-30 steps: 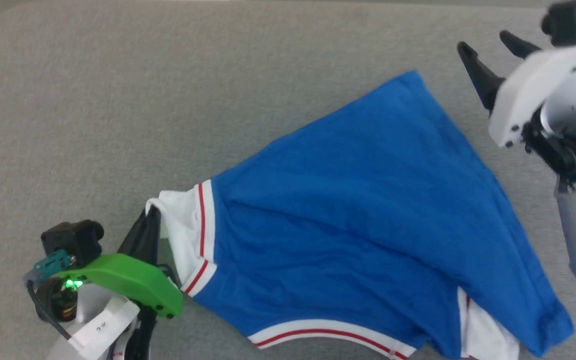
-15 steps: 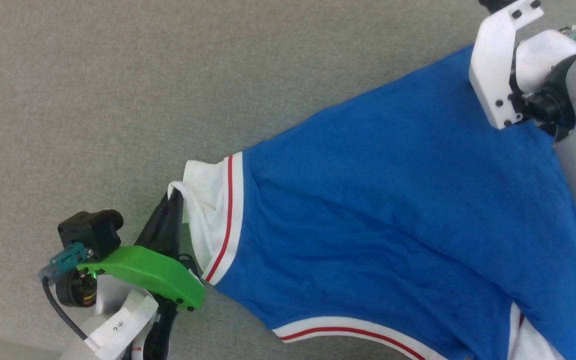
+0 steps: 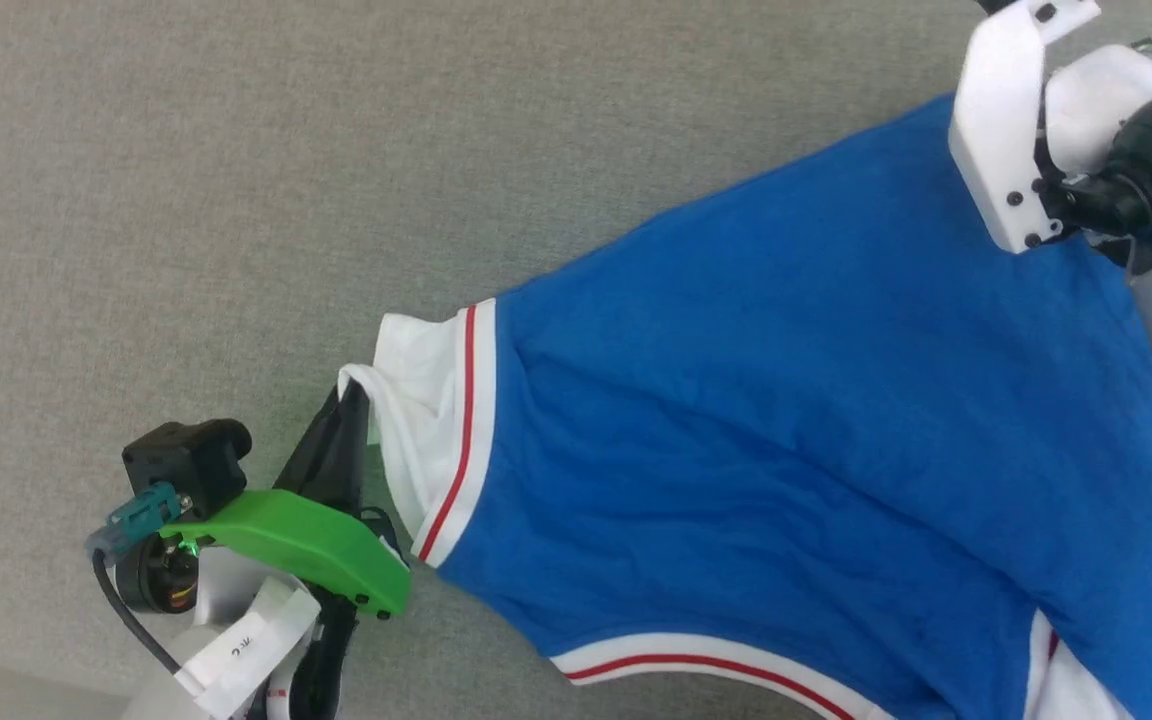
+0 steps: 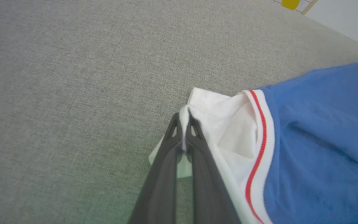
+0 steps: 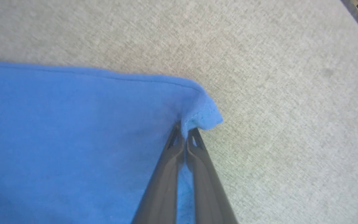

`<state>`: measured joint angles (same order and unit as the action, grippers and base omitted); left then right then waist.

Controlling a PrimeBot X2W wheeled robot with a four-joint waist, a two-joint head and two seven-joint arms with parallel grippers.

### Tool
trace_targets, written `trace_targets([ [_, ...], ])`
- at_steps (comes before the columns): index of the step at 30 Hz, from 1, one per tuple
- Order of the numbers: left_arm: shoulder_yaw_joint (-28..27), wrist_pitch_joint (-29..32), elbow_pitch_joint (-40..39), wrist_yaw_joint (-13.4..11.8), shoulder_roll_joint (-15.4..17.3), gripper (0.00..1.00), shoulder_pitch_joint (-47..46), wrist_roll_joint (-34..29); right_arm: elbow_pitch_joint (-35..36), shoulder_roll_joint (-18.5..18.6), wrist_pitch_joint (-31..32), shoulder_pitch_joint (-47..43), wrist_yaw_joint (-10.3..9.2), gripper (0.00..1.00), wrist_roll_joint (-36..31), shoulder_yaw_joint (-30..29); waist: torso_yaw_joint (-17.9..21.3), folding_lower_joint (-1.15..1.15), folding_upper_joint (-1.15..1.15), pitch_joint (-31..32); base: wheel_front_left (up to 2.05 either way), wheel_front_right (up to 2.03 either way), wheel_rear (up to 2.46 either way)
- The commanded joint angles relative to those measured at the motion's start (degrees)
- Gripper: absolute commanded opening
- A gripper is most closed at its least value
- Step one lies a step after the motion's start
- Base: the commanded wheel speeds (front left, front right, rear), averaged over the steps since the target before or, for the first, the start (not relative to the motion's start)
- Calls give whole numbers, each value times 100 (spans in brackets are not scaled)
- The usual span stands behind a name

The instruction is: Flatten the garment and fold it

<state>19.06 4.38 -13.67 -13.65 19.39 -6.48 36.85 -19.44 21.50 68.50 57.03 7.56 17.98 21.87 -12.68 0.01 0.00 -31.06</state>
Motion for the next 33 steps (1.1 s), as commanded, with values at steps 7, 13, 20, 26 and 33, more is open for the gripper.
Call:
trace_targets([
  [7,-108,-40,121,4,76,0,26,66,268,-99,-830,-402,-8,0,353,-555,405,-1,0,643,0,0,0],
  [13,-225,-4,180,-63,205,0,213,112,772,-130,-1554,-1112,-8,0,804,-1031,830,-1,0,1260,0,0,0],
  [20,-300,66,201,-157,279,0,515,210,1355,-224,-1884,-2566,-8,0,1317,-1743,1240,-1,0,1830,0,0,0],
  [26,-311,87,244,-188,270,0,772,322,1854,-412,-1815,-4062,-8,0,1626,-2309,1385,-1,0,2162,0,0,0],
  [33,-245,64,358,-146,174,0,967,455,2336,-846,-1580,-5564,-8,0,1949,-2978,1310,-1,0,2406,0,0,0],
])
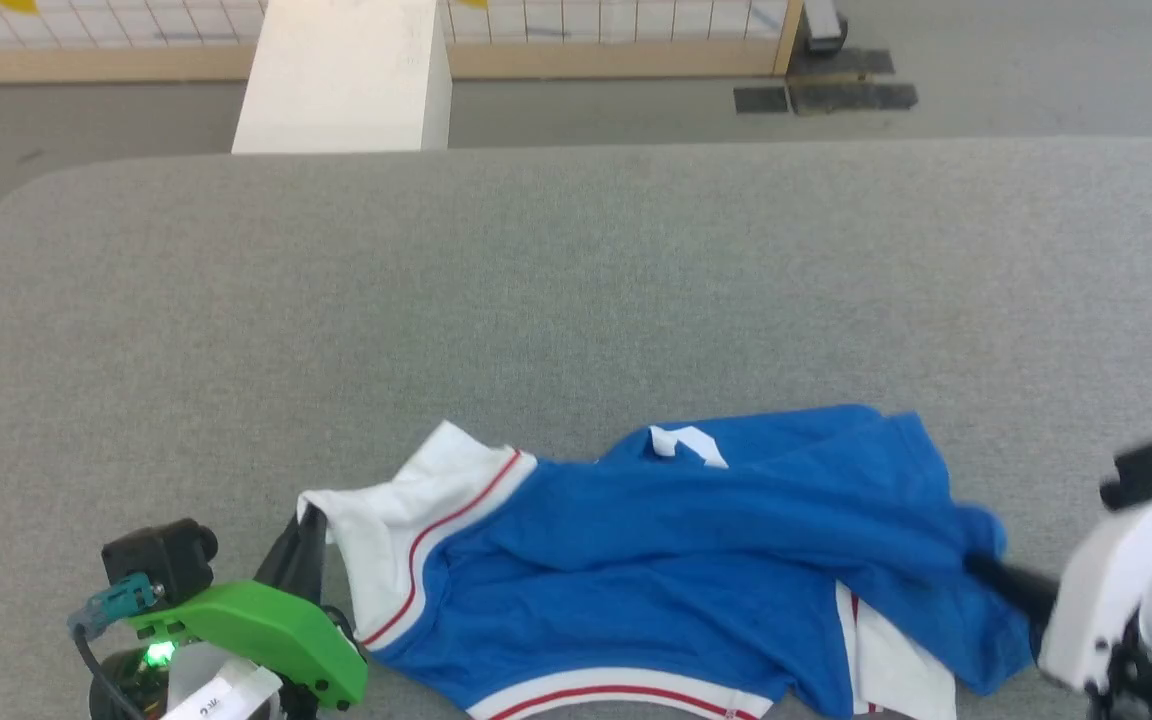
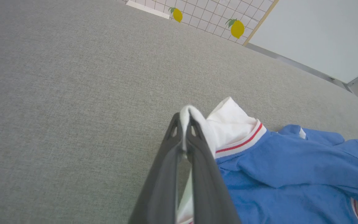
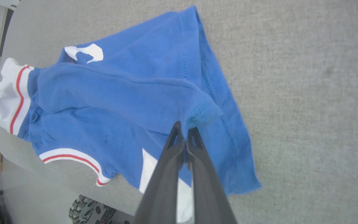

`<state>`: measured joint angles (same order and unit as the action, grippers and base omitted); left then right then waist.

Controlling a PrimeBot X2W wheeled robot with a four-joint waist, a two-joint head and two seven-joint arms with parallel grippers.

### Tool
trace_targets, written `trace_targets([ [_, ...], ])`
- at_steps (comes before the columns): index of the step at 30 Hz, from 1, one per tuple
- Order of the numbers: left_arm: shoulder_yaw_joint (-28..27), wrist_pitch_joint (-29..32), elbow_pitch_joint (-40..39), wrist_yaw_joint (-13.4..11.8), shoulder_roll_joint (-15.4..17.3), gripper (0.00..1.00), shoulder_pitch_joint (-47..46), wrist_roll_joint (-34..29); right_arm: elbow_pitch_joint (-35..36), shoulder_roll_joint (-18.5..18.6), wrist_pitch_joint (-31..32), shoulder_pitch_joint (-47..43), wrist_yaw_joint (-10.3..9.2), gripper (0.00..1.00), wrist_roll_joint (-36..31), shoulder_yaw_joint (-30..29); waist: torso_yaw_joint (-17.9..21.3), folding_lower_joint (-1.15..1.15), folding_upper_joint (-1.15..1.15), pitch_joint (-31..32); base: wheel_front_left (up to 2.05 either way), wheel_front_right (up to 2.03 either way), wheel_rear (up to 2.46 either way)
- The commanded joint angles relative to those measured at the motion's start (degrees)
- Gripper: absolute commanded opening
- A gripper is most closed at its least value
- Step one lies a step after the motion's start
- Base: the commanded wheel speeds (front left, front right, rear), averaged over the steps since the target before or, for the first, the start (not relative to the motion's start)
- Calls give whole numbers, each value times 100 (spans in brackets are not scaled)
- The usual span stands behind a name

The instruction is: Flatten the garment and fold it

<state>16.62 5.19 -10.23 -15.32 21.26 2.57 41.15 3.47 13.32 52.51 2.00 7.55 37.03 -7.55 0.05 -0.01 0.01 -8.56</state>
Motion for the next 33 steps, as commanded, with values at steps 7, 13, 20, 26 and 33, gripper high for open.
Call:
trace_targets([
  [7,-30,-128,139,111,-139,0,209,233,429,-326,231,-729,-6,0,150,-375,-6,1,-1,376,0,0,0],
  [13,-149,-90,134,330,-14,0,-57,379,721,-206,229,-316,-6,0,153,-428,14,1,-1,556,0,0,0],
  [20,-335,248,-38,619,387,0,-1324,359,904,339,539,770,-6,0,251,-461,-33,1,-1,644,0,0,0],
  [26,-322,642,23,865,656,0,-2781,227,873,738,888,1710,-6,0,405,-608,-58,1,-1,660,0,0,0],
  [33,-302,872,406,1097,832,0,-4244,39,605,1052,938,2654,-6,0,599,-675,-23,1,-1,592,0,0,0],
])
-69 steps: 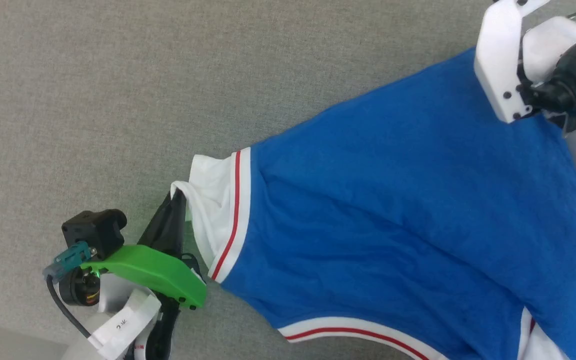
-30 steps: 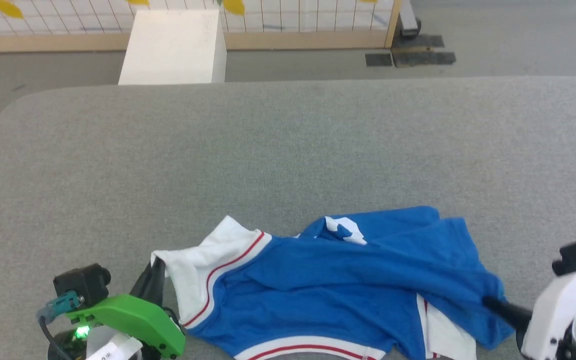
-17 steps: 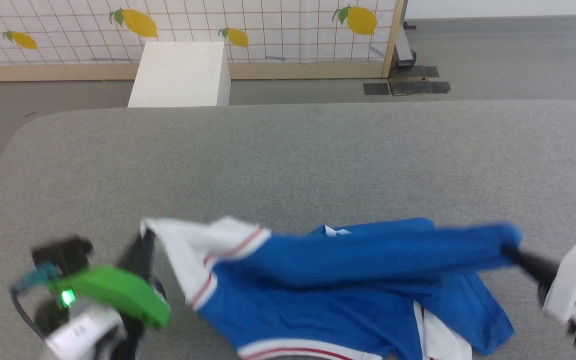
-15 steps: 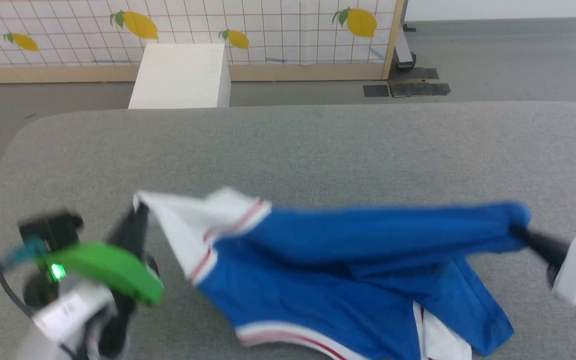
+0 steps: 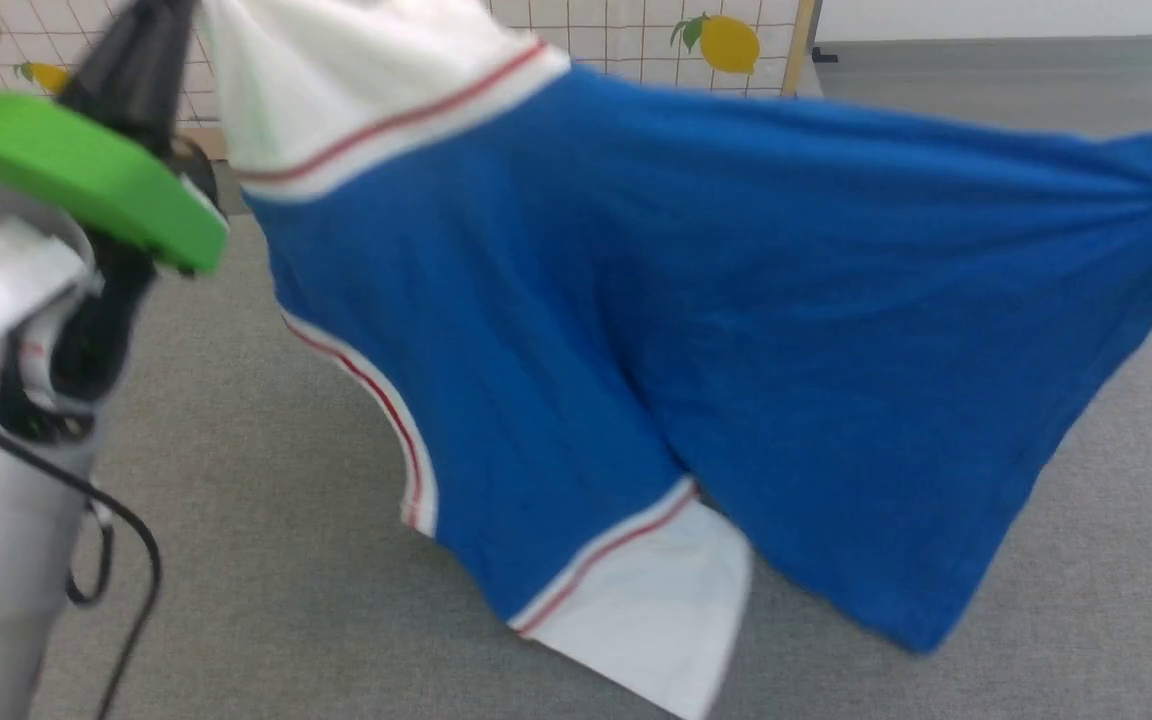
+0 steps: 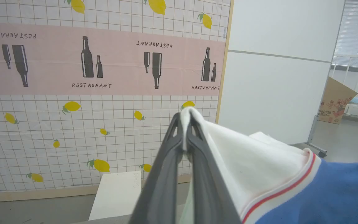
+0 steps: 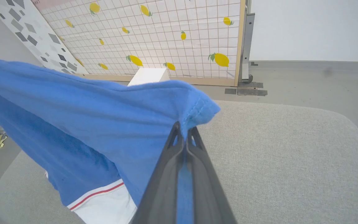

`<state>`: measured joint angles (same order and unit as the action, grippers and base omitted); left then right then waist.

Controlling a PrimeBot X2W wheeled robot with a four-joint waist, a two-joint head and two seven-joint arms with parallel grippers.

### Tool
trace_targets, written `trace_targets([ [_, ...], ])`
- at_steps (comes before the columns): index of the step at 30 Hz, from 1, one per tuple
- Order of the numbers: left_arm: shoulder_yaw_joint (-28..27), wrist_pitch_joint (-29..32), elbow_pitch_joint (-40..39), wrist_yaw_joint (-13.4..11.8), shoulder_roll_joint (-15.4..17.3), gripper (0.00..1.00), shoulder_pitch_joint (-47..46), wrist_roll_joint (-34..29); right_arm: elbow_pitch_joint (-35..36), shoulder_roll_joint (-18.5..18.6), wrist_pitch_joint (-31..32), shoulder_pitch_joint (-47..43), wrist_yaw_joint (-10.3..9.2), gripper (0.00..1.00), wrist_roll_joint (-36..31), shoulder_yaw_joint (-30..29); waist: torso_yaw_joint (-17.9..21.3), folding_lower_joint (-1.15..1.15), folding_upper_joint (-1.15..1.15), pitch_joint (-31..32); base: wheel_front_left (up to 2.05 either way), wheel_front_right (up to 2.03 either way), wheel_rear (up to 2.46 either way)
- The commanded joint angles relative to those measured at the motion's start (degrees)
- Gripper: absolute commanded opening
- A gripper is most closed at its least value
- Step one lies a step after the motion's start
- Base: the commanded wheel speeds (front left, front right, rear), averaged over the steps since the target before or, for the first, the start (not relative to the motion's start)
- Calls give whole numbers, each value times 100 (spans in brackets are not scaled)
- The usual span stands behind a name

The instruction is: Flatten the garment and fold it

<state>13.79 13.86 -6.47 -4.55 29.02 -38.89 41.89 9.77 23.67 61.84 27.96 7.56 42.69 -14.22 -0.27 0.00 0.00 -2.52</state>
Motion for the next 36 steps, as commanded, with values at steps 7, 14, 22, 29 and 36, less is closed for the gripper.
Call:
trace_targets([
  [7,78,262,697,206,129,0,-1097,-105,-284,-4,87,796,-8,0,-80,27,43,0,0,-320,0,0,0],
  [14,235,453,1666,263,197,0,-2506,-494,-869,-290,21,2309,-8,0,-757,117,135,0,0,-1280,0,0,0],
  [22,345,225,2527,117,326,0,-4392,-1283,-1759,-849,-525,4398,-8,0,-1735,84,269,0,0,-2471,0,0,0],
  [29,467,-241,2972,-74,294,0,-5623,-1870,-2564,-1363,-1274,5942,-8,0,-2587,-251,318,0,0,-3210,0,0,0],
  [36,485,-844,3282,-230,188,0,-6163,-2114,-3060,-1617,-1695,6657,-8,0,-3055,-371,295,0,0,-3704,0,0,0],
])
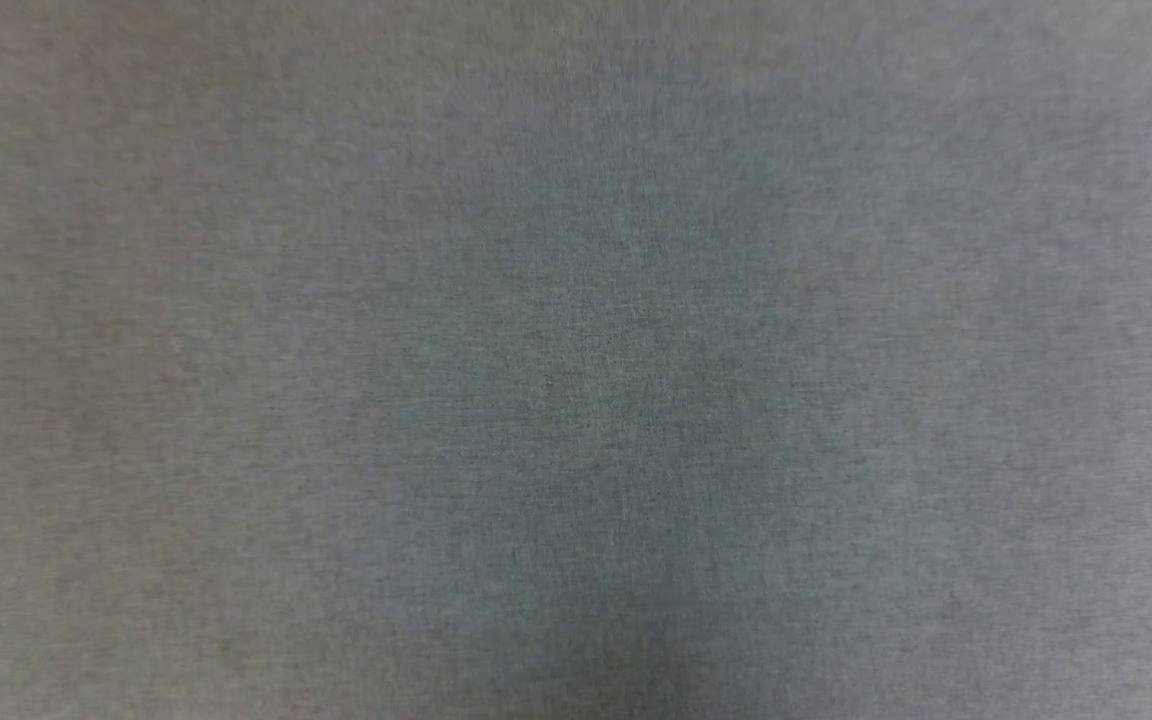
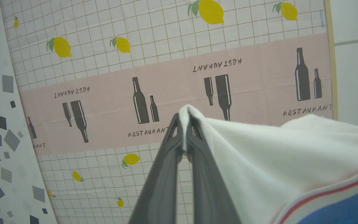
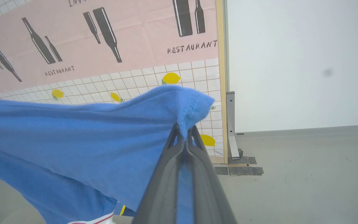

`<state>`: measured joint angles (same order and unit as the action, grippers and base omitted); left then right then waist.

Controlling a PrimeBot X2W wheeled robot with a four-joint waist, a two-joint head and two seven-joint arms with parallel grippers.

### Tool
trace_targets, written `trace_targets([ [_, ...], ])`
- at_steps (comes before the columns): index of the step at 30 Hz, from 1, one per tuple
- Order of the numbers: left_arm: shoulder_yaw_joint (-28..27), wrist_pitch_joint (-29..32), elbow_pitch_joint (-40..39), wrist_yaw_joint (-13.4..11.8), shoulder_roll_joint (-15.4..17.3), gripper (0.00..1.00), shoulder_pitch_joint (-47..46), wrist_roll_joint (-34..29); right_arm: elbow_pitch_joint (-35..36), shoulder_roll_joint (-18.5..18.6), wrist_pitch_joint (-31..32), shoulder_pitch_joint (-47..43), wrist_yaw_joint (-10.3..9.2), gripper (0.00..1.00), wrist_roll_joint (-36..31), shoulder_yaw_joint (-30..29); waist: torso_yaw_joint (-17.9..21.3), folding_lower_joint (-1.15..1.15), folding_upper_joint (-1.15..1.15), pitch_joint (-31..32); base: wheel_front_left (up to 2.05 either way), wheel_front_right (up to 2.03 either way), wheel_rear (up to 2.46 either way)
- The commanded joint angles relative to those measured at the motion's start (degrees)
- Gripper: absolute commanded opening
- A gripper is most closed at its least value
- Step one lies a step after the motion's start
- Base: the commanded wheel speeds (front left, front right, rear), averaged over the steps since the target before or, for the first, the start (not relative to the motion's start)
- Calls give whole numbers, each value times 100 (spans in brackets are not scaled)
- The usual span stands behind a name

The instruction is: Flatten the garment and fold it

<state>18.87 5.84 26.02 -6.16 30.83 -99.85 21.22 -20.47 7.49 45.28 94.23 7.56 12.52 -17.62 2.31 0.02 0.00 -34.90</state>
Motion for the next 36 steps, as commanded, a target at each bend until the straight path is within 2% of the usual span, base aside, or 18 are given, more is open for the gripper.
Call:
trace_targets([
  [1,-33,-117,94,-77,-20,0,-66,-31,-95,-24,-82,55,-8,0,-55,-48,30,-2,0,-525,0,0,0],
  [11,-31,-674,764,27,-301,0,641,279,-410,4,-334,-546,-8,0,179,132,-157,-2,0,-689,0,0,0],
  [20,72,-1273,1179,360,-494,0,2012,603,-498,200,-724,-1966,-8,0,992,609,-292,-2,0,-33,0,0,0],
  [29,51,-1892,1041,574,-756,0,4402,1102,-187,473,-1318,-4355,-8,0,2155,1060,-514,-2,0,1276,0,0,0],
  [32,51,-1969,732,575,-871,0,5433,1279,-27,540,-1536,-5271,-8,0,2429,1195,-573,-2,0,1741,0,0,0],
  [36,54,-1994,208,415,-977,0,6677,1471,163,623,-1746,-6278,-8,0,2613,1387,-601,-2,0,2209,0,0,0],
])
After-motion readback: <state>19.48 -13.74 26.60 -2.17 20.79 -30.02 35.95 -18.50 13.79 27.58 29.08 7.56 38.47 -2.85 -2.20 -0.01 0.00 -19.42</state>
